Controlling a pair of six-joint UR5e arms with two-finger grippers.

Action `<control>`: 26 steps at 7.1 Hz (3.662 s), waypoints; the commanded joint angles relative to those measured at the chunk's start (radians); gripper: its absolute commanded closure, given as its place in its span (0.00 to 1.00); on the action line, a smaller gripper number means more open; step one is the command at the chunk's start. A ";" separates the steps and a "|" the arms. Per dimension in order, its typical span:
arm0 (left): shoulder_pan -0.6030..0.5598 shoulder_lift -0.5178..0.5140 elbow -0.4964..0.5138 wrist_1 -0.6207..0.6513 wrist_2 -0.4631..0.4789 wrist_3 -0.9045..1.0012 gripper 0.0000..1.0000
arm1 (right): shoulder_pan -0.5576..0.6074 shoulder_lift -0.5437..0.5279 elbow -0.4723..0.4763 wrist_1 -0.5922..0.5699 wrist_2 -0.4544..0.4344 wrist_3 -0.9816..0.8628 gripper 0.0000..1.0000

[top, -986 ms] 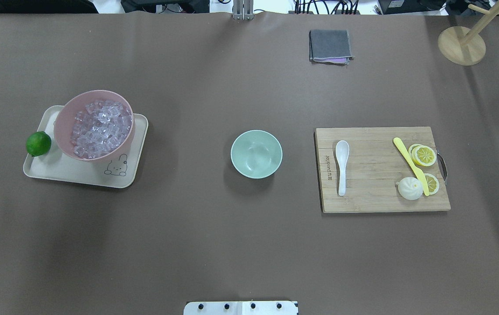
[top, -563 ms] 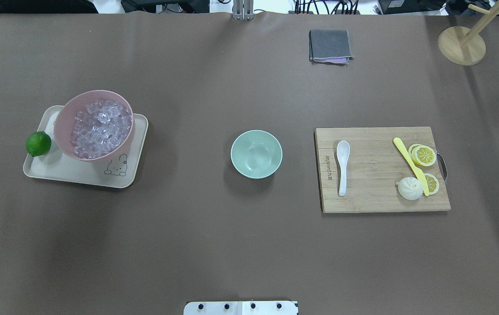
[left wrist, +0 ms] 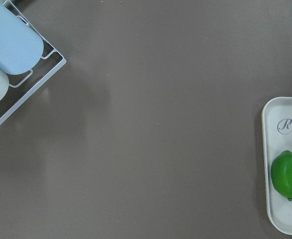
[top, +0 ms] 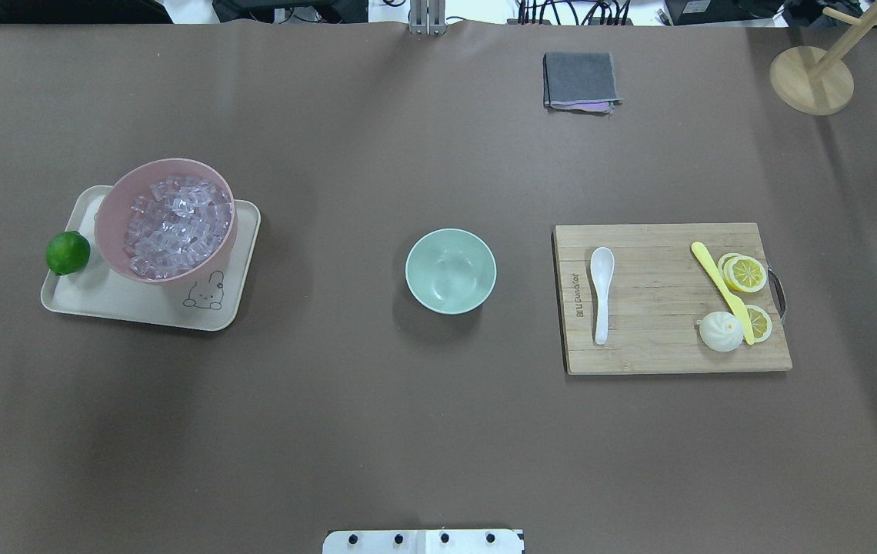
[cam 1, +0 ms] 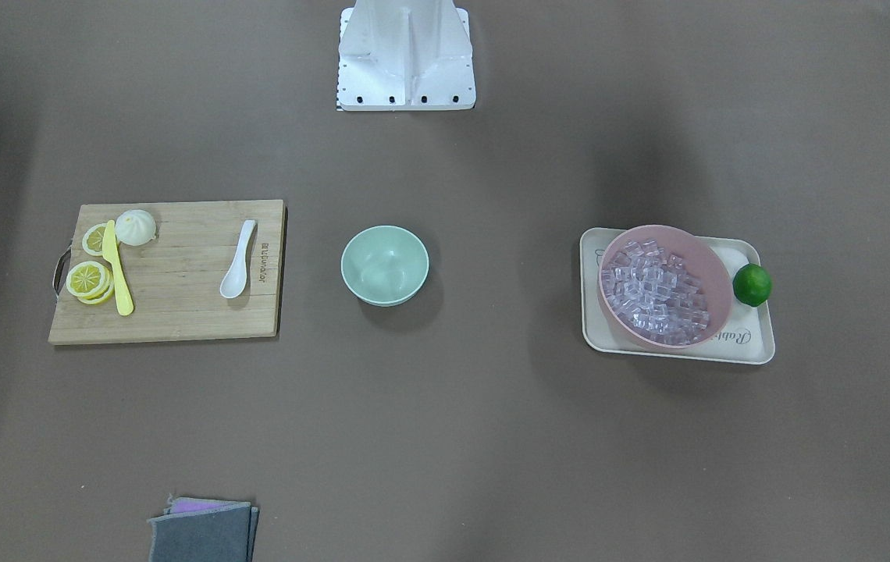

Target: Put spoon and ice into bowl

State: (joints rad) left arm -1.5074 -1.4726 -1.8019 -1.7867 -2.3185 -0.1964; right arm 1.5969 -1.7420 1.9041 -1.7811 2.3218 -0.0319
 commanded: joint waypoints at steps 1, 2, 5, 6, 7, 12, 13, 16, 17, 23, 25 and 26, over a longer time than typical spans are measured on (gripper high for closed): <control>0.001 -0.008 -0.001 0.001 0.001 -0.001 0.02 | 0.000 -0.007 -0.002 0.000 0.014 0.001 0.00; 0.001 -0.008 0.002 0.001 0.001 -0.001 0.02 | 0.000 -0.005 -0.003 0.000 0.011 0.000 0.00; 0.001 -0.012 -0.002 0.000 0.001 -0.001 0.02 | 0.000 -0.007 -0.005 0.000 0.007 0.000 0.00; 0.003 -0.015 -0.002 -0.002 0.001 -0.001 0.02 | 0.000 -0.007 -0.003 0.000 0.007 0.000 0.00; 0.003 -0.021 0.001 -0.002 0.001 0.000 0.02 | 0.000 -0.005 -0.002 0.000 0.005 0.001 0.00; 0.021 -0.124 -0.008 0.003 -0.049 -0.001 0.02 | 0.000 0.041 0.006 0.002 0.013 0.032 0.00; 0.059 -0.188 -0.007 0.001 -0.068 -0.001 0.02 | 0.000 0.064 0.009 0.002 0.013 0.038 0.00; 0.181 -0.351 -0.039 -0.060 -0.067 -0.155 0.02 | -0.023 0.140 0.024 0.043 0.031 0.033 0.00; 0.263 -0.391 -0.016 -0.066 -0.027 -0.305 0.02 | -0.028 0.140 0.023 0.045 0.040 0.029 0.00; 0.588 -0.439 0.219 -0.425 0.297 -0.686 0.02 | -0.049 0.131 -0.099 0.180 0.127 0.127 0.00; 0.613 -0.446 0.239 -0.427 0.297 -0.690 0.02 | -0.051 0.131 -0.100 0.183 0.137 0.128 0.00; 0.613 -0.454 0.252 -0.427 0.297 -0.690 0.10 | -0.051 0.133 -0.099 0.183 0.137 0.130 0.00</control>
State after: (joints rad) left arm -0.9009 -1.9195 -1.5653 -2.2116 -2.0231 -0.8861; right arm 1.5468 -1.6104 1.8055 -1.5993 2.4570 0.0952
